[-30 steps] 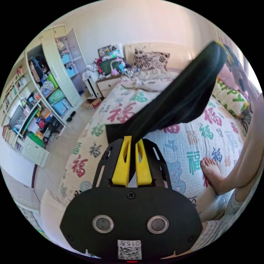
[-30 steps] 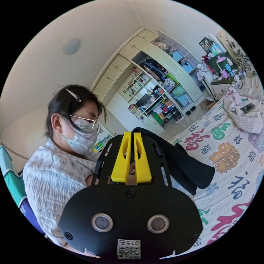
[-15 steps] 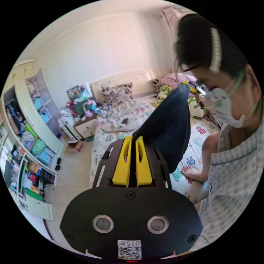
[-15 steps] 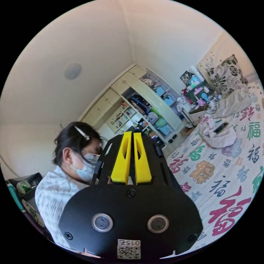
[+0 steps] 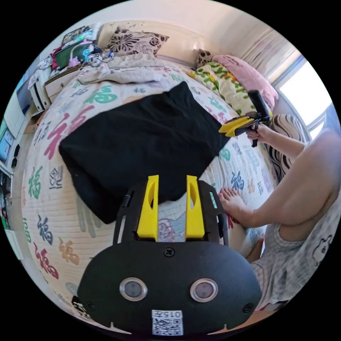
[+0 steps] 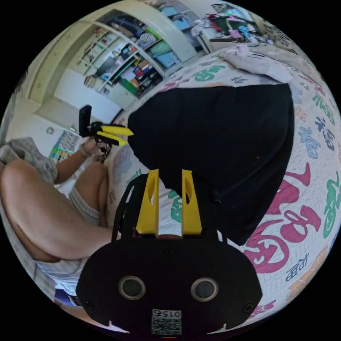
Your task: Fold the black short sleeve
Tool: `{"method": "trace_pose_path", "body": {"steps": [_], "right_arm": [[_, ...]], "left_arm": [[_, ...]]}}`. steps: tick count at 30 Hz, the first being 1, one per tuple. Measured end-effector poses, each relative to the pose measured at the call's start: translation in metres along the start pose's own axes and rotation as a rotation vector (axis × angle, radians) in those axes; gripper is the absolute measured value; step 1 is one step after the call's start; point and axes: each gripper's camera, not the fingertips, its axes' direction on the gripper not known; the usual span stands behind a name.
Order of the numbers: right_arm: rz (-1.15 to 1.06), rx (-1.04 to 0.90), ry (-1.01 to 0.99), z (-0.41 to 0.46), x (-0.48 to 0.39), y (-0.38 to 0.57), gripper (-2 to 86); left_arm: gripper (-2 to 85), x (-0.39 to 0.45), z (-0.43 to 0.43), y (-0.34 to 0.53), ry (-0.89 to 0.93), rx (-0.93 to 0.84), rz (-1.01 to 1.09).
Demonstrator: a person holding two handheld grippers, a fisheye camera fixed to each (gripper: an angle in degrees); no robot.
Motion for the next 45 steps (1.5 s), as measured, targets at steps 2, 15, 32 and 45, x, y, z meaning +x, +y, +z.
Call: {"method": "trace_pose_path", "body": {"steps": [2,15,32,45], "right_arm": [[-0.056,-0.121,0.083,0.021,-0.003,0.0,10.8],[0.019,0.131,-0.112,-0.045,0.043,0.013,3.4],[0.101,0.314,0.082,-0.117,0.146,-0.034,8.9],[0.546,0.072,0.085,-0.043,0.188,0.103,0.7]], "left_arm": [[11.0,0.006,0.022,-0.005,0.015,-0.008,0.026],[0.7,-0.084,0.022,-0.036,0.208,0.091,-0.016],[11.1,-0.266,-0.029,-0.092,-0.072,0.284,-0.309],[3.5,-0.312,0.044,0.044,0.085,0.084,-0.55]]}}
